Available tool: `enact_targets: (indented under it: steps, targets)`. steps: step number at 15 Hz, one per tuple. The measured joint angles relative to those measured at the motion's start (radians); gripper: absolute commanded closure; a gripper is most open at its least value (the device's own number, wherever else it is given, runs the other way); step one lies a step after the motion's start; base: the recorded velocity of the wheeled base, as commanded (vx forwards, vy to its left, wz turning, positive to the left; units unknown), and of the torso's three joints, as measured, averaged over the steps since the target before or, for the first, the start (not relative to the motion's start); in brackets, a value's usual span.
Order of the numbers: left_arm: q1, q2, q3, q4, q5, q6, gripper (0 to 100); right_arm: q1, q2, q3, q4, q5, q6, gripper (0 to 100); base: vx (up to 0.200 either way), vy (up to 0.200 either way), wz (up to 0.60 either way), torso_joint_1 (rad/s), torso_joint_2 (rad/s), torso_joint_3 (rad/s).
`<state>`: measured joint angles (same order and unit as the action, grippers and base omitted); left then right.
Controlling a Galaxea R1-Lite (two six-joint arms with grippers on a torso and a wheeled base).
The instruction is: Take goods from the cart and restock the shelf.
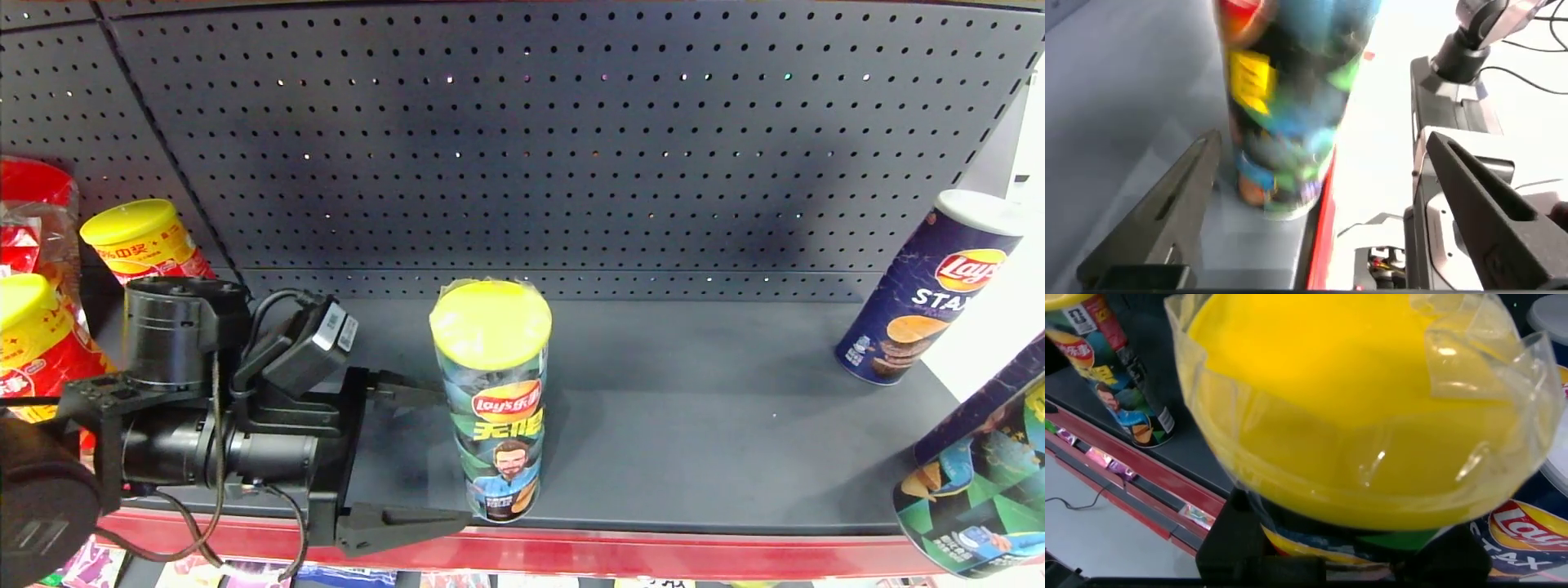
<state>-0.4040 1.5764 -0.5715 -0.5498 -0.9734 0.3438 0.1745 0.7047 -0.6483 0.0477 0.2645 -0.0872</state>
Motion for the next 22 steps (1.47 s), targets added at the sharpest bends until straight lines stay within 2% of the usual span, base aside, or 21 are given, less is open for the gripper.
enact_targets:
  steps: [4,9,10,11,13,15,18,22]
  targets:
    - [0.060,-0.090,0.111,0.000,0.024,0.001,0,0.005,0.010,-0.002,-0.001,0.011,-0.003,100,0.000,0.000,0.00,0.000,0.00,0.000]
    - [0.170,-0.277,0.225,0.005,0.046,-0.009,0,0.131,0.141,-0.104,-0.010,0.014,-0.003,100,0.000,0.000,0.00,0.000,0.00,0.000]
    - [0.178,-0.311,0.244,0.007,0.067,-0.016,0,0.154,0.183,-0.131,-0.015,0.014,0.000,100,0.000,0.000,0.00,0.000,0.00,0.000]
    - [0.184,-0.343,0.259,0.009,0.112,-0.021,0,0.174,0.234,-0.157,-0.043,0.014,0.003,100,0.000,0.000,0.00,0.000,0.00,0.000]
    - [0.189,-0.393,0.275,0.011,0.189,-0.037,0,0.206,0.341,-0.186,-0.145,0.020,0.006,100,0.000,0.000,0.00,0.000,0.00,0.000]
    - [0.189,-0.435,0.281,0.021,0.282,-0.074,0,0.245,0.451,-0.207,-0.226,0.031,0.014,100,0.000,0.000,0.00,0.000,0.00,0.000]
    - [0.187,-0.467,0.283,0.027,0.321,-0.080,0,0.291,0.618,-0.254,-0.334,0.036,0.018,100,0.000,0.000,0.00,0.000,0.00,0.000]
    - [0.186,-0.473,0.275,0.025,0.320,-0.081,0,0.347,0.845,-0.383,-0.466,0.044,0.012,100,0.000,0.000,0.00,0.000,0.00,0.000]
